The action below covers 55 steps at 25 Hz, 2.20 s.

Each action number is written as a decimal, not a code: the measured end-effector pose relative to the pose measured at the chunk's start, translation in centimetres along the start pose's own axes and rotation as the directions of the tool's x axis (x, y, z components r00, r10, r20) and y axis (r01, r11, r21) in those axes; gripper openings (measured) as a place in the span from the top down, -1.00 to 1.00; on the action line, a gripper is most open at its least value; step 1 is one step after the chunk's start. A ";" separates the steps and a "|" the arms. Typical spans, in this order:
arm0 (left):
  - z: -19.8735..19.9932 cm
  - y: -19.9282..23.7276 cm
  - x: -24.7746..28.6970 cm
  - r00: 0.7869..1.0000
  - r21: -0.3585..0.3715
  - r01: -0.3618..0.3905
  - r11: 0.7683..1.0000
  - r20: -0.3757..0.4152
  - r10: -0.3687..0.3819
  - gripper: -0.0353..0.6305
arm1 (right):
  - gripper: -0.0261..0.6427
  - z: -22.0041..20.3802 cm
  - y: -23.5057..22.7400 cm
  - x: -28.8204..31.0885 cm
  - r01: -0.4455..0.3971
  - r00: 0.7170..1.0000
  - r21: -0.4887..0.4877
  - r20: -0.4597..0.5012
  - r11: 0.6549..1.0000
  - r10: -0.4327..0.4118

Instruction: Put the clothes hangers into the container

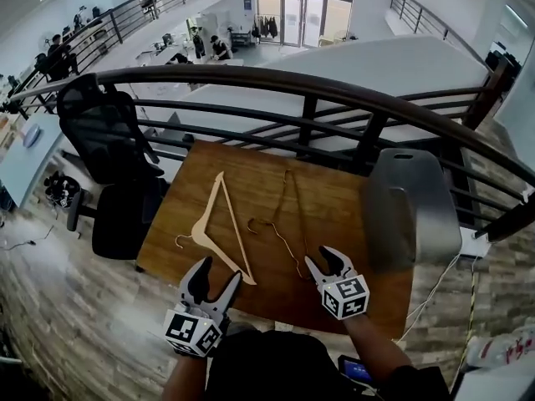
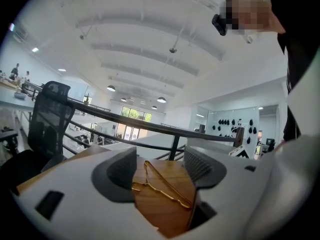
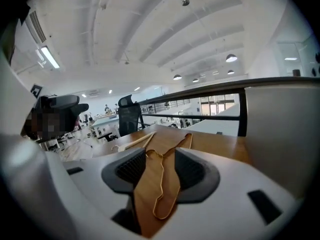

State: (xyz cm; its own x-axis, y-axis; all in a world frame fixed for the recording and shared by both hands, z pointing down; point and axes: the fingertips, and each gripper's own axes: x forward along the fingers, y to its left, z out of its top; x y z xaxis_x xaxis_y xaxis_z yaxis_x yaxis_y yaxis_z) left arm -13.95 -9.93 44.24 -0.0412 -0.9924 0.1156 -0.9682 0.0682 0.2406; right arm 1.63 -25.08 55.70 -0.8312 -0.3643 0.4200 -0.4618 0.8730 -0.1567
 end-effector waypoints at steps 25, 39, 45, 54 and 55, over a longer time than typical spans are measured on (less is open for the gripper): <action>-2.1 6.8 4.0 0.982 -0.060 0.102 0.993 -0.154 -0.110 -0.02 | 0.45 -10.2 0.2 12.4 0.003 0.857 0.000 -0.516 1.000 -0.003; -2.0 8.9 4.5 0.980 -0.081 0.103 0.991 -0.161 -0.115 -0.01 | 0.89 -11.6 -1.0 13.5 0.098 0.804 -0.024 -0.587 0.995 -0.093; -1.6 8.1 5.4 0.980 -0.085 0.127 0.988 -0.146 -0.138 -0.01 | 0.90 -9.2 -0.9 13.0 0.104 0.853 0.010 -0.515 0.994 -0.085; -1.6 6.1 6.7 0.974 -0.095 0.183 0.978 -0.120 -0.194 -0.01 | 0.90 -1.7 -0.4 10.2 0.072 0.931 0.005 -0.360 0.997 -0.066; -1.5 5.9 7.0 0.972 -0.094 0.193 0.977 -0.116 -0.204 -0.01 | 0.90 -0.7 -0.3 9.7 0.066 0.937 -0.007 -0.342 0.998 -0.065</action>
State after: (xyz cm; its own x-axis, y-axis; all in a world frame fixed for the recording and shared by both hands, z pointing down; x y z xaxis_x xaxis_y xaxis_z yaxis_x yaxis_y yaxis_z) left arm -19.56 -16.31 47.88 0.1857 -0.9668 0.1754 -0.9305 -0.1156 0.3477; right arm -6.13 -28.65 60.44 -0.6434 -0.2871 0.7097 -0.5138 0.8491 -0.1224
